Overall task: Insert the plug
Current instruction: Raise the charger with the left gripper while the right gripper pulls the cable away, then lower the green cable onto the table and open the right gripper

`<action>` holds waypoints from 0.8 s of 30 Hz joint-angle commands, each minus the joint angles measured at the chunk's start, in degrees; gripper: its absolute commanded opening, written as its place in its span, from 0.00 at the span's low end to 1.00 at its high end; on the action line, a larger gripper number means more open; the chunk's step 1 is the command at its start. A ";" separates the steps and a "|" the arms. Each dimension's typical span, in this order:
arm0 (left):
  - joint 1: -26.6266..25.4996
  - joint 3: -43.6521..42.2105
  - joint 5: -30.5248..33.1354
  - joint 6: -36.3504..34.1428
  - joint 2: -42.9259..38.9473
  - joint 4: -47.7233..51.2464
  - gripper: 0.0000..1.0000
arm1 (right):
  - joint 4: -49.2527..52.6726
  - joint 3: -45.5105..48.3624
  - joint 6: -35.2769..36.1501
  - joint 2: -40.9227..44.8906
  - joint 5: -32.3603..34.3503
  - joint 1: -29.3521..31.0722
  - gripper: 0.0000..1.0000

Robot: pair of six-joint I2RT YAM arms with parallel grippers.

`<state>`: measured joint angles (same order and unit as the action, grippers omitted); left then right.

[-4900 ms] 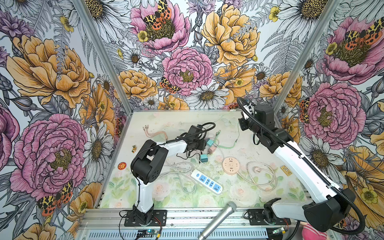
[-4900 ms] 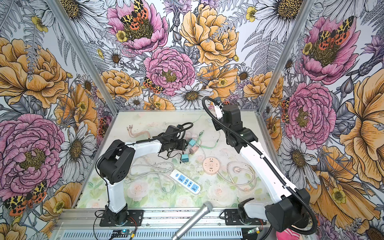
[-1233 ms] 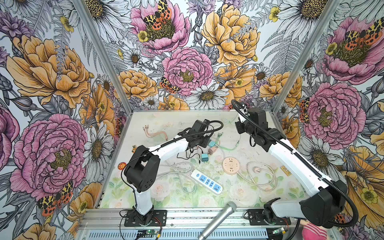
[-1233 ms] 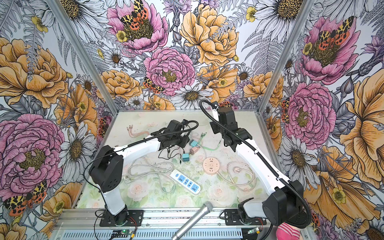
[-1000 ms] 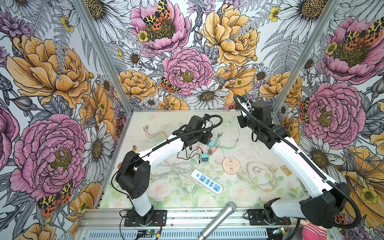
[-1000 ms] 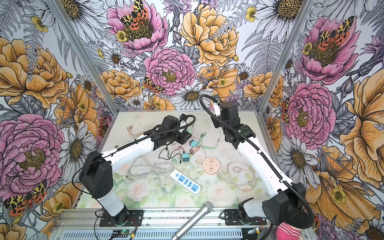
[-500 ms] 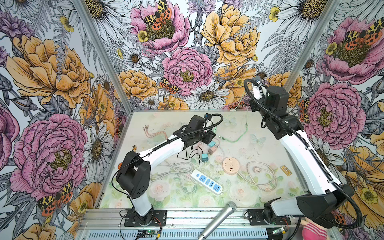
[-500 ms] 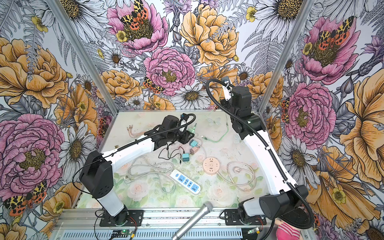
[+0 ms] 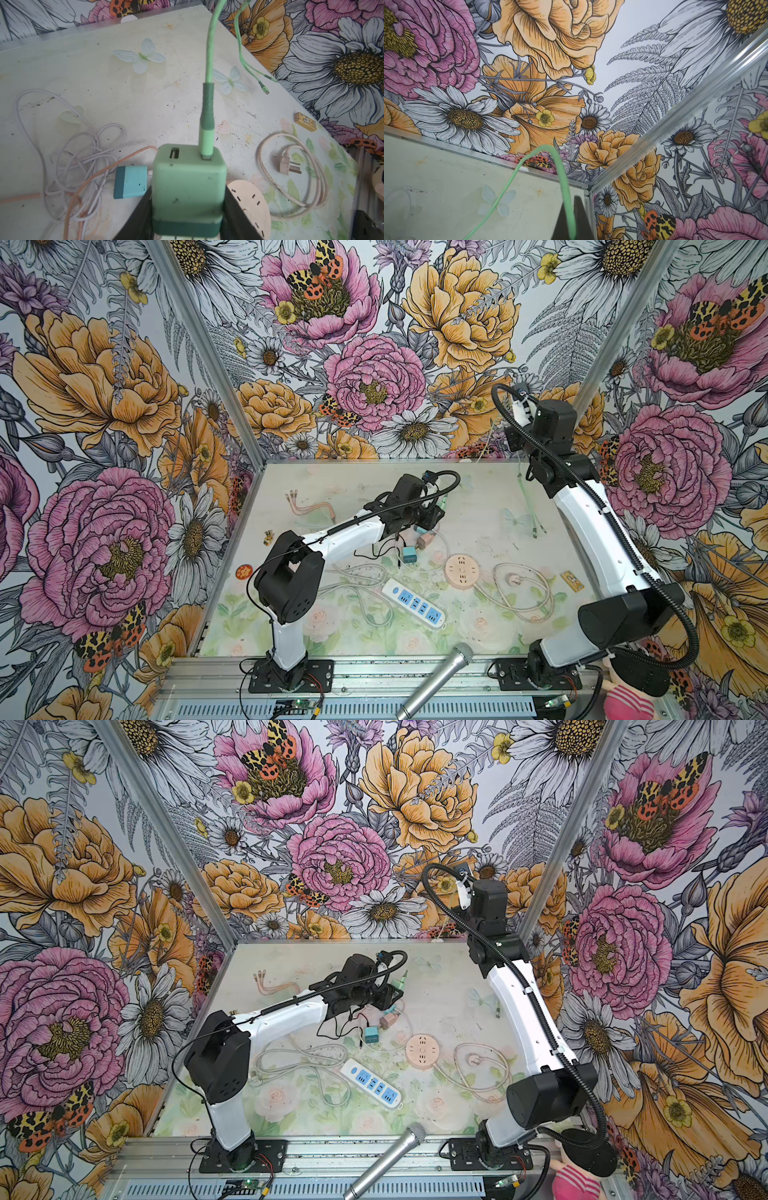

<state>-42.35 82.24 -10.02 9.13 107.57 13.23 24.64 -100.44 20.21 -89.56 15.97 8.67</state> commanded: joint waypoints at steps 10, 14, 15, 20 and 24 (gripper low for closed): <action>-0.72 4.98 -3.99 2.43 6.34 -2.78 0.39 | -5.62 7.33 -5.04 -3.49 -3.79 -6.48 0.00; -0.64 5.24 -4.93 3.61 7.52 -3.39 0.39 | -8.15 11.32 -6.83 -4.89 -1.92 -8.54 0.00; -0.70 5.37 -5.09 3.94 7.81 -3.51 0.39 | -8.34 11.77 -7.25 -5.55 -1.41 -8.87 0.00; -0.81 5.74 -5.84 4.48 8.53 -3.61 0.39 | -8.47 13.51 -7.85 -8.37 -0.88 -9.30 0.00; -1.03 6.00 -6.43 4.66 9.12 -3.63 0.39 | -8.31 15.24 -8.90 -9.78 -0.02 -9.41 0.00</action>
<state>-43.33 86.04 -14.61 13.17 115.94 11.70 18.15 -86.00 13.02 -99.42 14.61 -0.82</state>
